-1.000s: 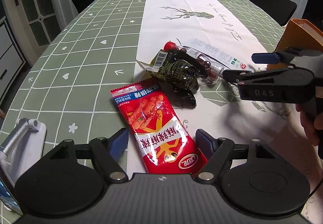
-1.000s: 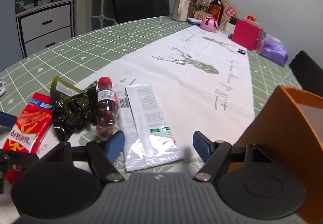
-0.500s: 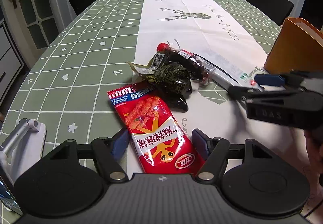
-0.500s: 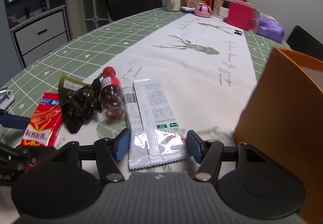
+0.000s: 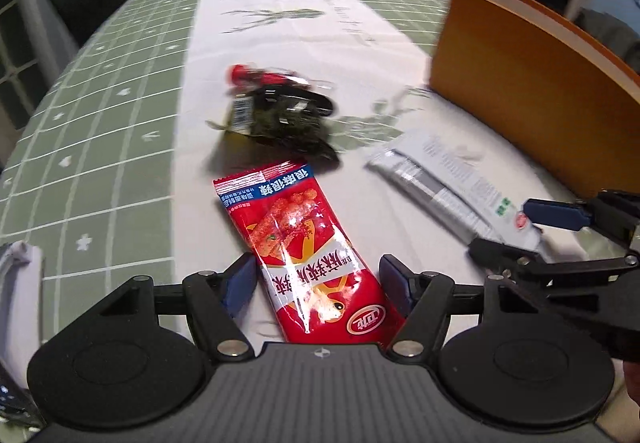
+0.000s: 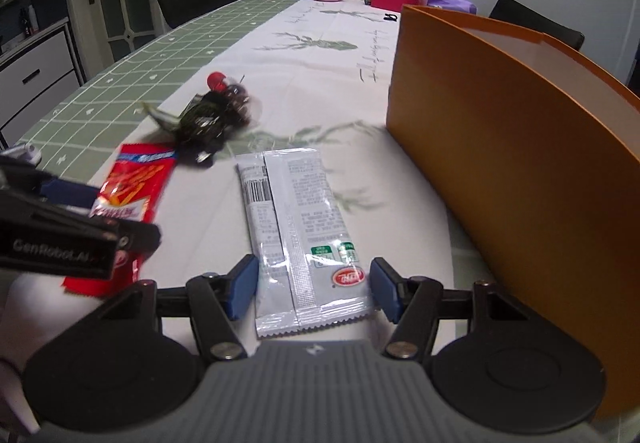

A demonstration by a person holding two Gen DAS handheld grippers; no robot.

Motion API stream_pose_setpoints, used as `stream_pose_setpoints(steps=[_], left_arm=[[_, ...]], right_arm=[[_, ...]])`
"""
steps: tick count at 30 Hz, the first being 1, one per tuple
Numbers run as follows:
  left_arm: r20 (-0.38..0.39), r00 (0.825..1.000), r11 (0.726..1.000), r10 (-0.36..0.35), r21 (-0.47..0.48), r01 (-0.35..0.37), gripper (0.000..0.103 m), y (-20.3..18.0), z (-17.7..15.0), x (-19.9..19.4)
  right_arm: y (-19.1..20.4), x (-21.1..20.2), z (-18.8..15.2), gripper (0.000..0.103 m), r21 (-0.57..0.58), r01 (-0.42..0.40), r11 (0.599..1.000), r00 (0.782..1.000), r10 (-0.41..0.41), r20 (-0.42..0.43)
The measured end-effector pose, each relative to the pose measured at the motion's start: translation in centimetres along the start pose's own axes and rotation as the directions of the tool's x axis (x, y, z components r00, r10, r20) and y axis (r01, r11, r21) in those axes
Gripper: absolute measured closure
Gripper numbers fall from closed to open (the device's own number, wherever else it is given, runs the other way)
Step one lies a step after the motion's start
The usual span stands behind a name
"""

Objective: Organize snacks
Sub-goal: 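Grasp the white packet with the right tool while the left tool grasps the red spicy-strip bag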

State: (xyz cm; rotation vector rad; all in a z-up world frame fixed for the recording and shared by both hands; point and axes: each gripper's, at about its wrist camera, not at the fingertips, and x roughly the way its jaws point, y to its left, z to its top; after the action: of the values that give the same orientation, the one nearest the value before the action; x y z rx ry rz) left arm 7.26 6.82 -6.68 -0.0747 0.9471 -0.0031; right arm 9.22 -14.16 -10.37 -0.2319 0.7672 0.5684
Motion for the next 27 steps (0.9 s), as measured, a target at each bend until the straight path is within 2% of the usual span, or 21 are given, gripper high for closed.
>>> stream_pose_setpoints(steps=[3, 6, 9, 11, 13, 15, 19, 23, 27], left_arm=[[-0.007, 0.998, 0.994, -0.06, 0.09, 0.061, 0.028, -1.7, -0.5, 0.0], [-0.006, 0.999, 0.992, -0.048, 0.118, 0.048, 0.028, -2.6, -0.7, 0.2], [-0.014, 0.999, 0.997, -0.038, 0.059, 0.039, 0.024, -2.3, -0.3, 0.1], [-0.027, 0.999, 0.999, -0.029, -0.023, 0.028, 0.02, -1.8, 0.1, 0.0], [-0.051, 0.999, 0.994, -0.008, -0.106, 0.002, 0.02, -1.3, 0.4, -0.1], [-0.075, 0.997, 0.989, 0.005, -0.148, -0.016, 0.02, -1.2, 0.7, 0.0], [-0.104, 0.994, 0.986, 0.043, -0.157, -0.06, 0.02, -1.7, 1.2, 0.1], [-0.113, 0.991, 0.988, 0.07, -0.131, -0.084, 0.021, -2.5, 1.5, 0.5], [-0.095, 0.99, 0.991, 0.106, -0.076, -0.113, 0.02, -3.4, 1.3, 0.9]], right_arm=[[-0.2, -1.4, -1.3, 0.041, -0.003, 0.006, 1.0, 1.0, -0.006, -0.012], [-0.6, -2.1, -1.9, 0.034, 0.006, 0.016, 1.0, 0.999, -0.016, -0.03], [-1.1, -2.4, -2.2, 0.033, 0.005, 0.015, 1.0, 1.0, -0.015, -0.026], [-1.4, -2.6, -2.1, 0.033, 0.001, 0.001, 1.0, 1.0, -0.001, -0.009], [-1.5, -2.7, -1.7, 0.032, -0.015, -0.014, 1.0, 1.0, 0.014, 0.016], [-1.2, -2.6, -1.2, 0.032, -0.051, -0.031, 0.998, 0.998, 0.034, 0.044], [-0.9, -1.4, 0.1, 0.031, -0.127, -0.089, 0.988, 0.994, 0.097, 0.052], [-1.5, 0.3, 0.6, 0.031, -0.107, -0.127, 0.986, 0.991, 0.131, 0.03], [-1.9, 0.7, 0.1, 0.03, -0.099, -0.124, 0.987, 0.991, 0.127, 0.032]])
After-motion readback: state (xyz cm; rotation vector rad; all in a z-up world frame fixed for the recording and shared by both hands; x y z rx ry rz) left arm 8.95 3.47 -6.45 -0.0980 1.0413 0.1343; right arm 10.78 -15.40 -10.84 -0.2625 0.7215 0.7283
